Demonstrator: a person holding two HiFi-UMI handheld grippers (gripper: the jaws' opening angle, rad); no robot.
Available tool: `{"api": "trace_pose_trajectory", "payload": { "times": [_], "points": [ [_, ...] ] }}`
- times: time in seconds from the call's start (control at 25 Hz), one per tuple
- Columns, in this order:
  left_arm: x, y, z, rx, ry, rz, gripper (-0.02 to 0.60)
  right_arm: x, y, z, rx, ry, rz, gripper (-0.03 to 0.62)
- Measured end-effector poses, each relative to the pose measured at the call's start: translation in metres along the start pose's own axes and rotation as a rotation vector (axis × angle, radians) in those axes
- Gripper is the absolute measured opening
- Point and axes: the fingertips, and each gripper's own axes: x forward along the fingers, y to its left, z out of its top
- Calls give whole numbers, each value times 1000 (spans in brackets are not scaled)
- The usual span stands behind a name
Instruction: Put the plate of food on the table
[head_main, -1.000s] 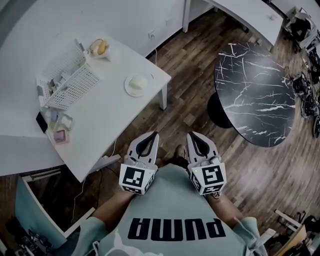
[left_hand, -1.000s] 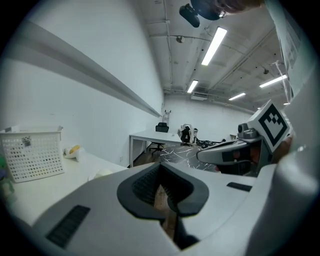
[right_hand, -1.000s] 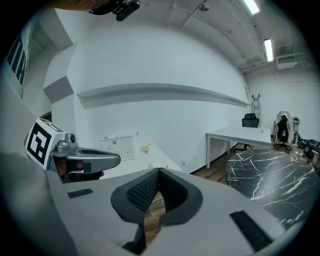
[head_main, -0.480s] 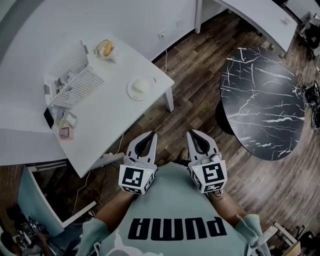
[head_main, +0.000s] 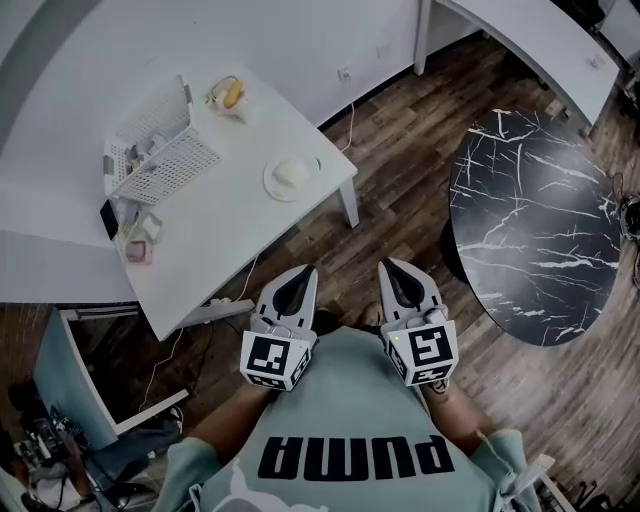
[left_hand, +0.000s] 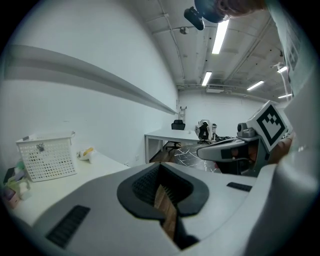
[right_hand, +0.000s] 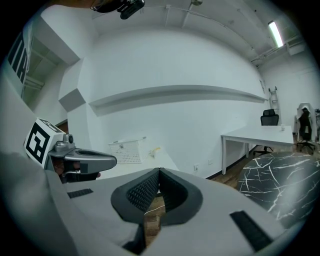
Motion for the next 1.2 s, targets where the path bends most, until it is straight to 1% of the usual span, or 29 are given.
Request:
{"api": "trace_pose_trajectory", "payload": {
  "times": [0.2,0.4,0.52,0.68,0.88,1.2],
  "points": [
    [2,1,2,2,1,6,6,3,-1,-1,1,4,13,8],
    [11,10,1,-15,6,-2,6,12,-6,-1,6,15,-2,8],
    [24,20,3,-27,3,-21,6,21,-10,0,8,24,-22,8],
    [46,32,13,-33,-13,-64,6,39,-15,4,4,41,-50,8],
    [71,54,23,-42,-22,-101,6,67,-21,13,1,59,-75,8],
    [102,103,25,-101,-12,-95,6,123,-26,24,5,103,-78,8]
  ]
}}
